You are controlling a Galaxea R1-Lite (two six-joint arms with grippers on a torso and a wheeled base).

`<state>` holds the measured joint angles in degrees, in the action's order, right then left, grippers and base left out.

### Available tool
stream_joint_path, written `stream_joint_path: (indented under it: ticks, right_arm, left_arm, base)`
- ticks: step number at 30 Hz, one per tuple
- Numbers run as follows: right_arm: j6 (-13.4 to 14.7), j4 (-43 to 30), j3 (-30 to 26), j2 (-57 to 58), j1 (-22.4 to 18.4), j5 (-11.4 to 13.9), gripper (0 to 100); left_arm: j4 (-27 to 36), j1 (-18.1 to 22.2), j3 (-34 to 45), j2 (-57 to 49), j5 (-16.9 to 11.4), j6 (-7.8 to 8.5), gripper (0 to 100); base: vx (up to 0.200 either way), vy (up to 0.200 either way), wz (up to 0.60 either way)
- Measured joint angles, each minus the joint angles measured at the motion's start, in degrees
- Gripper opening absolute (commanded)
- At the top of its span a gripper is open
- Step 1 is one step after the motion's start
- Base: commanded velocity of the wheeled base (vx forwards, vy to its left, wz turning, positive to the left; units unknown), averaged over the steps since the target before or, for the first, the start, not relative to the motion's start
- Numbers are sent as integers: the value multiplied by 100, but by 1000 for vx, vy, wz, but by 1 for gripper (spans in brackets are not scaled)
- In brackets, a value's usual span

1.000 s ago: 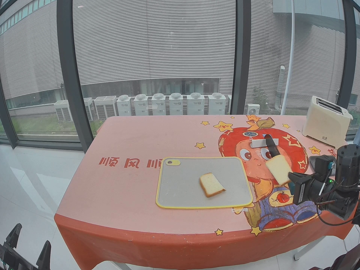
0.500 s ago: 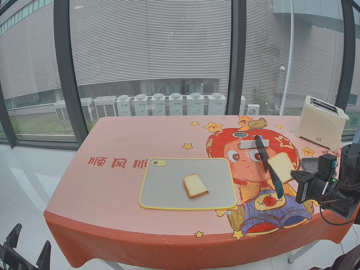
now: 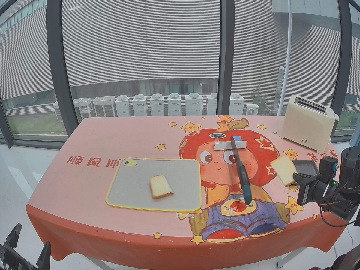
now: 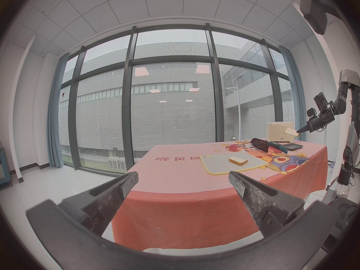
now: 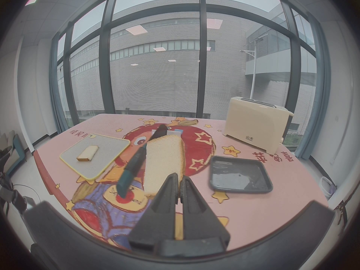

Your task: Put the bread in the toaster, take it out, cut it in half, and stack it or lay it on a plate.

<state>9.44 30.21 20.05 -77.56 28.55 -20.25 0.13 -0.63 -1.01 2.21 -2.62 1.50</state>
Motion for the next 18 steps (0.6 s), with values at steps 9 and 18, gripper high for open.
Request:
stream_joint_path:
  ticks: [9, 18]
  right_arm:
    - [595, -49, 216, -144, -127, -83, 0]
    - [1008, -54, 443, -616, -247, -325, 0]
  left_arm:
    - [-4, 4, 0, 0, -2, 0, 100]
    - [-4, 1, 0, 0, 0, 0, 100]
  base:
    - [0, -89, 0]
    - [0, 0, 0]
